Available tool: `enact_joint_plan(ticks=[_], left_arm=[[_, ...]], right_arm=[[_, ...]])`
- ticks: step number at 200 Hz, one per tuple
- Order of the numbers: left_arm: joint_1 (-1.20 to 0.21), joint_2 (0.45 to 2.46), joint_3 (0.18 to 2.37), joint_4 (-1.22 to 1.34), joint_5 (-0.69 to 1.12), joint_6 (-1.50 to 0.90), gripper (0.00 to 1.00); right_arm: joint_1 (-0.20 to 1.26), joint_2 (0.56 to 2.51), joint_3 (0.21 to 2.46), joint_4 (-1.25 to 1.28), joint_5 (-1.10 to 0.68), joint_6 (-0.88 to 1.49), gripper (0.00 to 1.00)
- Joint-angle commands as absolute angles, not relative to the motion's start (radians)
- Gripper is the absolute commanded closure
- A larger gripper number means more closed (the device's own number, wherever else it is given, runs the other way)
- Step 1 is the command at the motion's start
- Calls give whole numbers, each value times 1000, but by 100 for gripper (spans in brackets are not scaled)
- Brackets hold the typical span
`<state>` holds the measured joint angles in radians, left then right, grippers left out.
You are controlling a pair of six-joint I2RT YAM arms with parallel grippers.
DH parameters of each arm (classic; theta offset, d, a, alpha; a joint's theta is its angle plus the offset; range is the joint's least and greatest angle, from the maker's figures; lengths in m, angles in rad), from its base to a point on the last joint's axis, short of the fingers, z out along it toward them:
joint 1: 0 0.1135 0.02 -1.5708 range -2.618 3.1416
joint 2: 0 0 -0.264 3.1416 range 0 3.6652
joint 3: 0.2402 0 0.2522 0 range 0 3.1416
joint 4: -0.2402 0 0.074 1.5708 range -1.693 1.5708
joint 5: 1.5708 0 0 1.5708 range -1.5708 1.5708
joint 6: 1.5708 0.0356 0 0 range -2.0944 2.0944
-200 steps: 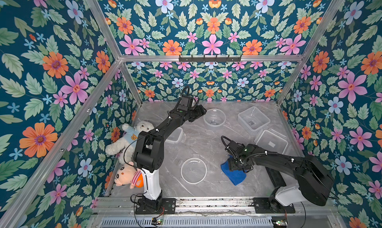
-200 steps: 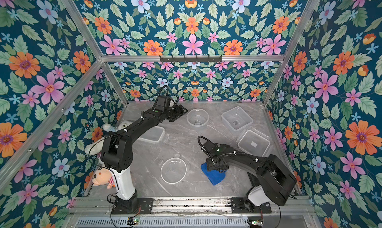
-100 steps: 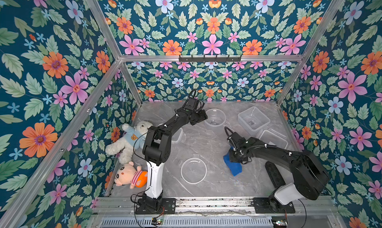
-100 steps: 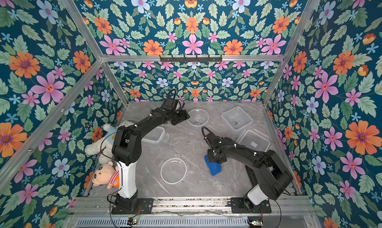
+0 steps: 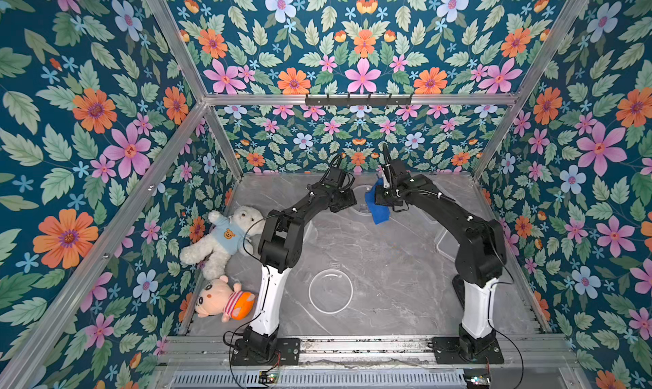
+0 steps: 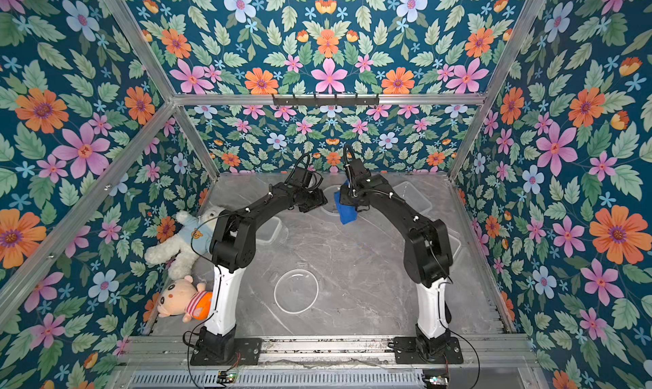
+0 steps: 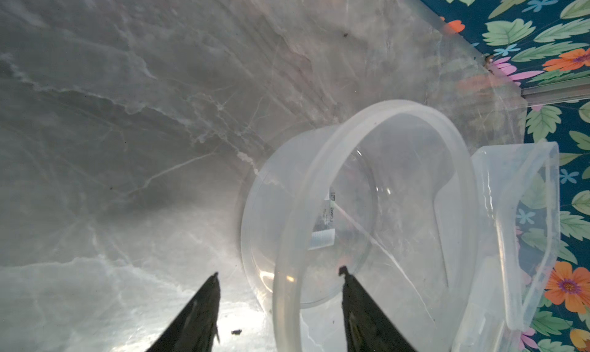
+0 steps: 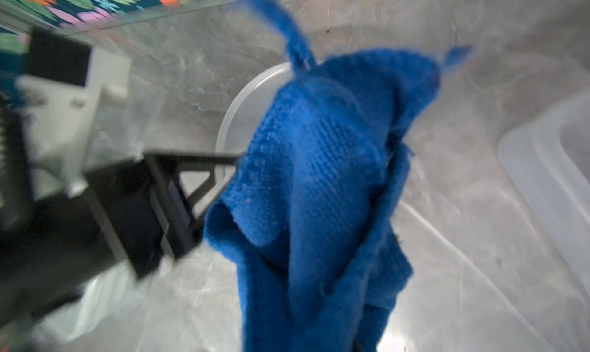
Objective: Wipe the insides of the lunch boxes
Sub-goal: Wipe the dirt inside the lunch box.
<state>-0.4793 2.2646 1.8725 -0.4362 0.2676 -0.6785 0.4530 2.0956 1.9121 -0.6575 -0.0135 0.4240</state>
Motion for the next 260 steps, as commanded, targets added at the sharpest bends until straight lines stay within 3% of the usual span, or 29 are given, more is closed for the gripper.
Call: enact_joint_plan(ticks=[1, 47, 73, 110, 147, 202, 236, 260], left_arm=[[-490, 2262, 1880, -434, 268, -679, 48], [-507, 2257, 1853, -434, 294, -684, 69], [-520, 2239, 1839, -432, 306, -692, 70], [-537, 2215, 1824, -431, 294, -701, 74], [-538, 2211, 1821, -446, 254, -704, 81], [-546, 2179, 1818, -480, 200, -695, 85], [-565, 2157, 1816, -504, 190, -676, 87], [-581, 2156, 1809, -509, 200, -672, 88]], right_arm=[[453, 2207, 2043, -700, 13, 356, 100], [452, 2402, 2279, -776, 7, 339, 100], [454, 2448, 2288, -766, 9, 343, 100], [499, 2454, 2210, -729, -51, 334, 100], [531, 2324, 1969, -661, -137, 359, 100], [475, 2258, 1838, -825, 96, 368, 100], [431, 2327, 1975, -932, 256, 391, 100], [413, 2410, 2135, -964, 244, 392, 100]])
